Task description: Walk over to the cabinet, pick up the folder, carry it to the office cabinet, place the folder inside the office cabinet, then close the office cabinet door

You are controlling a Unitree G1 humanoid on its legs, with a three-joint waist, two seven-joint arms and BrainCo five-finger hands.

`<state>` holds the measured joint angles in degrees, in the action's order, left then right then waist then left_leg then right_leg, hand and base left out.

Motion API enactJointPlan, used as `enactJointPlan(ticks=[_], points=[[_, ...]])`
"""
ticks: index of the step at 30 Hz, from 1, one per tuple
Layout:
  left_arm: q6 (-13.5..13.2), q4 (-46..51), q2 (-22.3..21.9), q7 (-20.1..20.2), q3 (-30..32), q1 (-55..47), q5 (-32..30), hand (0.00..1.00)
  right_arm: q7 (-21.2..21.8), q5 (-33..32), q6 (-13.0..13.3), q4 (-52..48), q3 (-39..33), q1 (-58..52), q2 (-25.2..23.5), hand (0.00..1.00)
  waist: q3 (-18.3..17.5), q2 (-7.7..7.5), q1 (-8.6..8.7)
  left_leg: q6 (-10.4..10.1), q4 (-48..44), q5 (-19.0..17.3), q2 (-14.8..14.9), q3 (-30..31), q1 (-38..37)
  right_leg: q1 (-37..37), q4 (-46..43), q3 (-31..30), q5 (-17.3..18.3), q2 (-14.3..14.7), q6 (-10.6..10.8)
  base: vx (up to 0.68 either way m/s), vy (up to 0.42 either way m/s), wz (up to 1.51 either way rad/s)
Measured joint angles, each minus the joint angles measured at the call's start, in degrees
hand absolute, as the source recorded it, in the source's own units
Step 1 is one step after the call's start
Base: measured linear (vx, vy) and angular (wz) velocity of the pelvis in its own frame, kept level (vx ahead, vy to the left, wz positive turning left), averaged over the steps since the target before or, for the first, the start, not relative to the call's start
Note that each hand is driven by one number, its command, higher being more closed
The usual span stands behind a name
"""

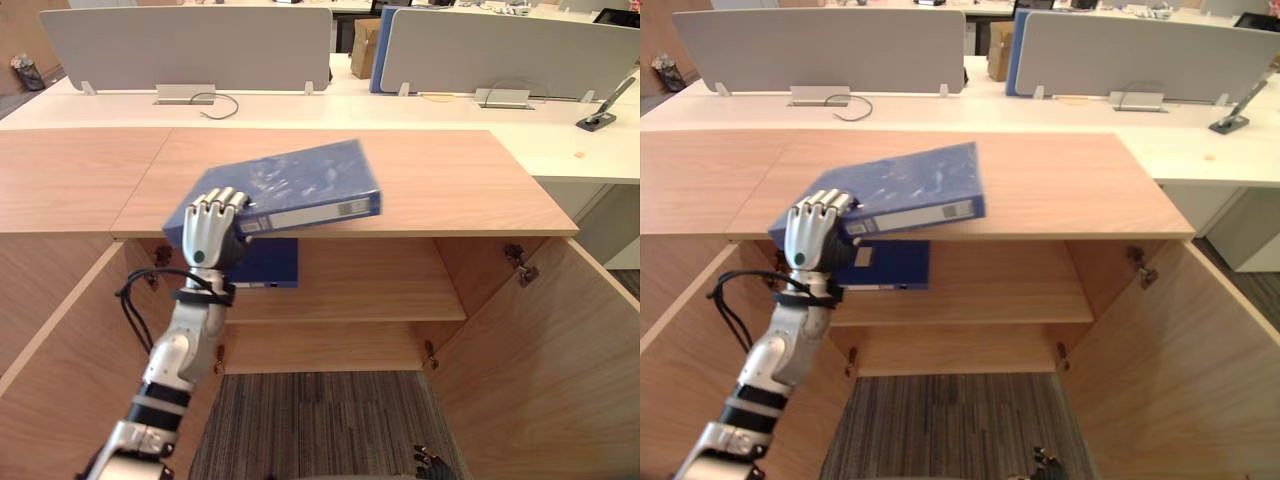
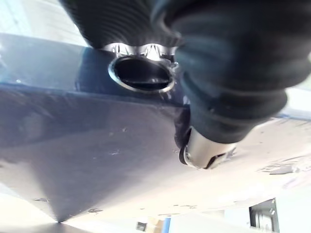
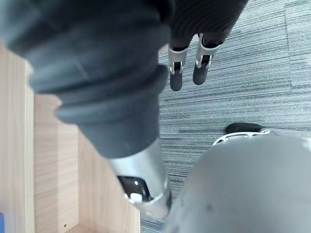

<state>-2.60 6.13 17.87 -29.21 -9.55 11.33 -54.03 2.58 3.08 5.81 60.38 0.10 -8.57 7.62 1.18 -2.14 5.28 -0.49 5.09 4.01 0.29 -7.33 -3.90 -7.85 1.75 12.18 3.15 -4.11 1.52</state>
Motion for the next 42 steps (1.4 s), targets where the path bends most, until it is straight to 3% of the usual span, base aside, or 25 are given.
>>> enactJointPlan(ticks=[2,4,5,6,7,8,9,11,14,16,20,26,34,37,42], points=[[-1.61,6.80,-3.35,1.46,-0.99,-4.05,3.90,1.00,-0.38,-2.04,-0.20,-0.11,-0.07,0.01,-0.12,0.00,-0.03,0.05,-0.22,0.00,-0.03,0.00,0.05,0.11,0.41,0.34,-0.04,0.02,0.01,-0.03,0.00,0.00,0.000,0.00],[-6.97,15.22,-6.69,5.86,-2.87,-10.00,17.62,1.00,-0.69,-7.98,-0.58,-1.56,-1.45,-0.10,-0.77,0.00,-0.19,0.39,-1.20,0.04,-0.02,0.06,0.13,0.33,1.45,1.05,-0.29,0.04,0.01,0.08,0.00,0.00,0.000,0.00],[-8.26,16.58,-7.15,7.11,-3.33,-11.21,21.94,1.00,-0.92,-9.76,-0.95,-2.15,-2.27,0.13,-1.48,0.00,-0.35,0.57,-1.59,0.06,0.11,0.08,0.14,0.49,1.76,1.22,-0.36,0.12,0.01,0.10,0.01,-0.03,-0.013,0.05],[-10.31,18.38,-7.69,10.09,-5.25,-12.58,33.41,1.00,-1.76,-14.17,-2.12,-2.19,-3.69,3.91,-2.56,0.00,-0.73,1.12,-2.55,0.24,0.20,0.30,0.16,1.01,2.90,2.38,-0.79,0.31,0.04,0.12,0.04,-0.04,-0.010,0.06],[-11.45,18.61,-7.65,12.12,-6.13,-12.72,40.05,1.00,-3.35,-16.85,-2.19,-2.20,-3.05,6.31,-2.75,0.00,-0.68,1.29,-3.06,0.25,0.19,0.48,0.18,1.13,3.05,2.75,-1.01,0.35,0.02,0.12,0.03,-0.06,-0.007,0.12],[-12.73,18.83,-7.70,15.79,-7.62,-13.20,52.48,1.00,-5.37,-21.37,-2.00,-2.93,-2.80,10.72,-3.42,0.00,-0.78,1.55,-4.05,0.29,-0.04,0.72,0.25,1.50,3.08,2.77,-1.25,0.67,0.01,0.13,0.03,-0.03,-0.001,0.11],[-13.18,19.25,-7.70,17.38,-8.01,-13.97,57.98,1.00,-5.63,-23.05,-1.95,-4.49,-2.80,12.25,-3.85,0.00,-0.90,1.61,-4.52,0.30,-0.06,0.80,0.30,1.66,2.98,2.77,-1.26,0.87,0.01,0.14,0.02,-0.05,-0.006,0.22],[-14.79,24.21,-7.76,22.96,-6.18,-20.19,78.60,1.00,-6.83,-24.90,-1.07,-21.47,-0.93,13.22,-5.76,0.00,-1.08,1.97,-5.05,0.40,-0.07,1.09,0.16,2.82,3.25,2.60,-1.25,1.98,0.02,0.10,0.02,-0.03,-0.013,0.25],[-16.45,26.52,-9.55,26.74,0.28,-25.95,94.61,1.00,-6.63,-24.83,1.21,-39.77,0.61,11.40,-5.97,0.00,-1.04,1.85,-5.59,0.38,-0.07,1.37,0.10,3.98,3.70,2.64,-1.31,2.94,0.03,-0.01,0.02,-0.02,-0.006,0.23],[-17.15,26.52,-10.40,27.03,2.98,-27.46,98.98,1.00,-6.46,-24.86,2.57,-46.41,0.26,9.65,-6.20,0.00,-0.87,1.60,-5.68,0.39,-0.07,1.47,-0.03,4.38,3.73,2.52,-1.34,3.29,0.04,-0.12,0.02,-0.02,0.008,0.12],[-18.07,26.53,-12.57,27.03,5.57,-30.67,102.55,1.00,-6.44,-26.33,5.05,-60.63,-0.29,3.81,-8.07,0.00,-0.62,1.04,-5.21,0.55,-0.05,1.68,-0.29,4.56,3.63,2.72,-2.24,3.34,0.46,-0.39,0.22,-0.03,0.011,0.01],[-17.51,28.60,-13.78,27.74,6.57,-32.57,101.83,1.00,-4.99,-26.41,7.14,-73.48,-0.01,3.39,-8.89,0.00,-0.57,0.93,-4.60,0.50,0.13,1.90,-0.22,4.60,3.61,2.90,-2.56,3.33,0.51,-0.49,0.30,-0.04,0.007,0.00],[-16.86,29.31,-14.36,28.54,8.91,-32.92,100.61,1.00,-2.51,-26.83,7.77,-81.11,-0.14,3.59,-8.51,0.00,-0.40,-0.17,-4.63,0.47,-0.07,1.99,-0.04,4.65,3.70,2.86,-2.32,3.34,0.49,-0.23,0.29,0.00,0.000,0.00],[-16.59,29.28,-14.34,28.55,9.11,-32.96,97.79,1.00,-2.06,-27.94,7.89,-81.66,-0.43,6.14,-8.01,0.00,-0.40,-0.56,-4.48,0.47,-0.06,1.99,-0.03,4.63,3.70,2.88,-2.33,3.32,0.49,-0.22,0.29,0.00,0.000,0.00],[-16.29,27.59,-14.15,28.37,9.10,-32.62,87.28,1.00,-1.39,-31.50,7.92,-81.66,0.73,14.14,-7.07,0.00,-0.70,-0.90,-4.65,0.47,-0.07,2.00,-0.01,4.61,3.69,2.89,-2.34,3.31,0.48,-0.13,0.30,0.00,0.000,0.00]])
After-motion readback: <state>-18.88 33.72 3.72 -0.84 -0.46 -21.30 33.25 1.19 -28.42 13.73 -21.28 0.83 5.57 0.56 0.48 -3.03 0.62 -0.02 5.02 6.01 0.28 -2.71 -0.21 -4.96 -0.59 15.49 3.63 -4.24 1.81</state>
